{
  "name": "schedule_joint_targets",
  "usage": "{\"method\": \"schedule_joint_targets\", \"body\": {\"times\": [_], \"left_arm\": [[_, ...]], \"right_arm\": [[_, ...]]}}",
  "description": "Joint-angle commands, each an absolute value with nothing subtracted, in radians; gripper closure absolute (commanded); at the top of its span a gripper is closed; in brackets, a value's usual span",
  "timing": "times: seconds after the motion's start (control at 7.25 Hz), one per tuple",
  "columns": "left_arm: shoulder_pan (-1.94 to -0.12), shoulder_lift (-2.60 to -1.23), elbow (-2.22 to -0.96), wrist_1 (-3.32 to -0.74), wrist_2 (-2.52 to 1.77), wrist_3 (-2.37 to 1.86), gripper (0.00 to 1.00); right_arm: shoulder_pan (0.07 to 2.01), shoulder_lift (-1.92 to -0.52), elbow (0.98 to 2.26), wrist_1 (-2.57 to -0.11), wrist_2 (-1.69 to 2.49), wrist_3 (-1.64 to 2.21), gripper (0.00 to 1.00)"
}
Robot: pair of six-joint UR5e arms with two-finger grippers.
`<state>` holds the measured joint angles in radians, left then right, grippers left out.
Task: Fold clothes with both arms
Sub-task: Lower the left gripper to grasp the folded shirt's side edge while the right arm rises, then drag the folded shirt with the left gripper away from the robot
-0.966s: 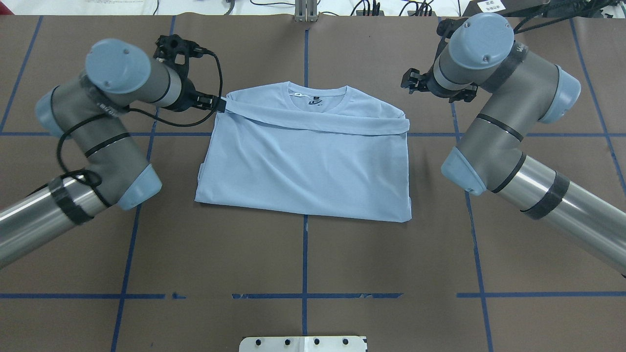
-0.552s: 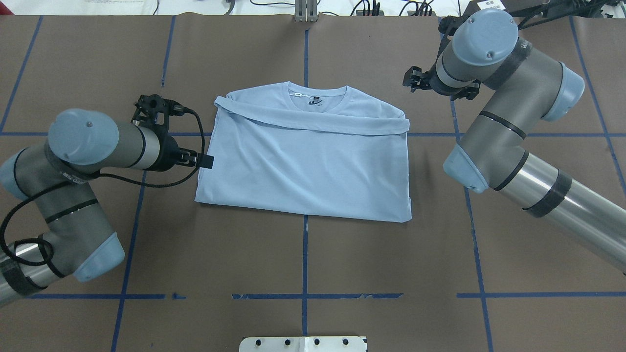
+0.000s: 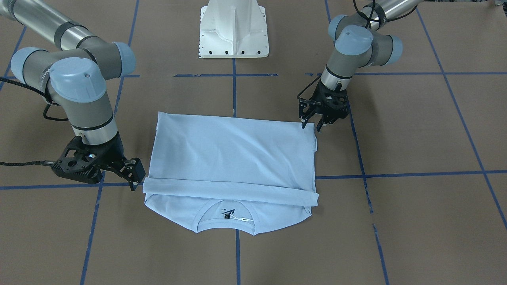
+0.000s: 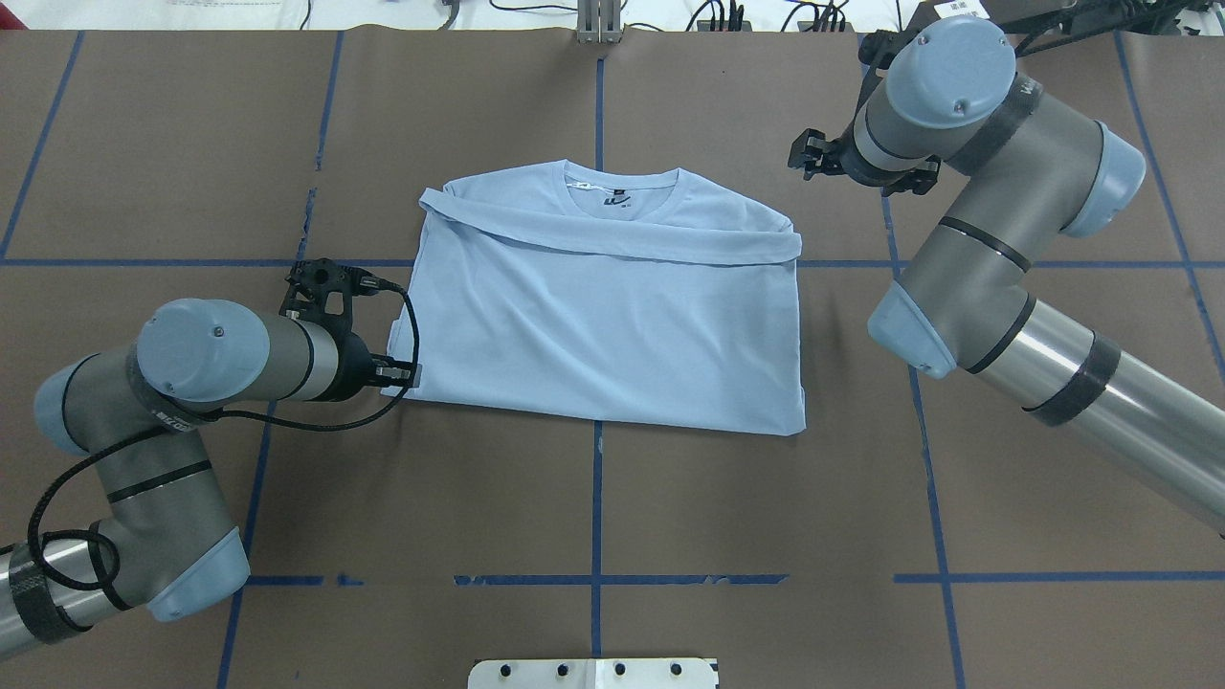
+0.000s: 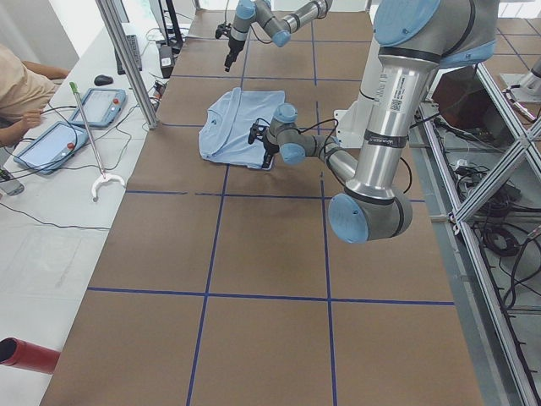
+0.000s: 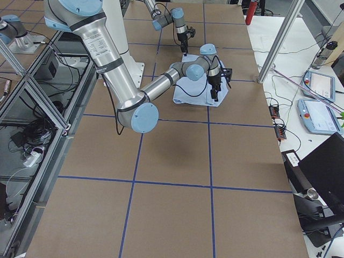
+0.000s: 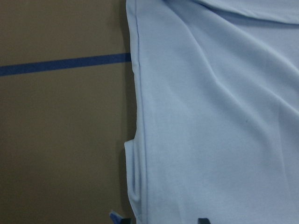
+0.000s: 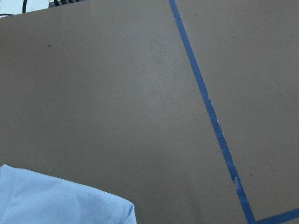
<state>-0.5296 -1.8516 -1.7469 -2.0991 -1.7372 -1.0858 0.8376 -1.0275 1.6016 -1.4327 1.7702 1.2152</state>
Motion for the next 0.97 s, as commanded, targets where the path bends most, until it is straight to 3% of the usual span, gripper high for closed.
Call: {"method": "schedule_joint_targets", "body": {"times": [0.0, 0.41, 0.83], "left_arm": [[-0.528, -1.85, -1.744, -2.098, -1.735, -1.088, 0.46], [-0.526, -1.852, -1.729, -2.098, -1.735, -1.086, 0.57], [-0.515, -1.853, -1.73, -2.098, -1.735, -1.088, 0.84]], "right_arm": [[0.838, -1.028, 1.605, -1.433, 1.77, 1.215, 0.0], [0.838, -1.031, 1.603, -1.433, 1.77, 1.215, 0.0], [0.838, -1.031, 1.603, -1.434, 1.769, 1.215, 0.0]]}}
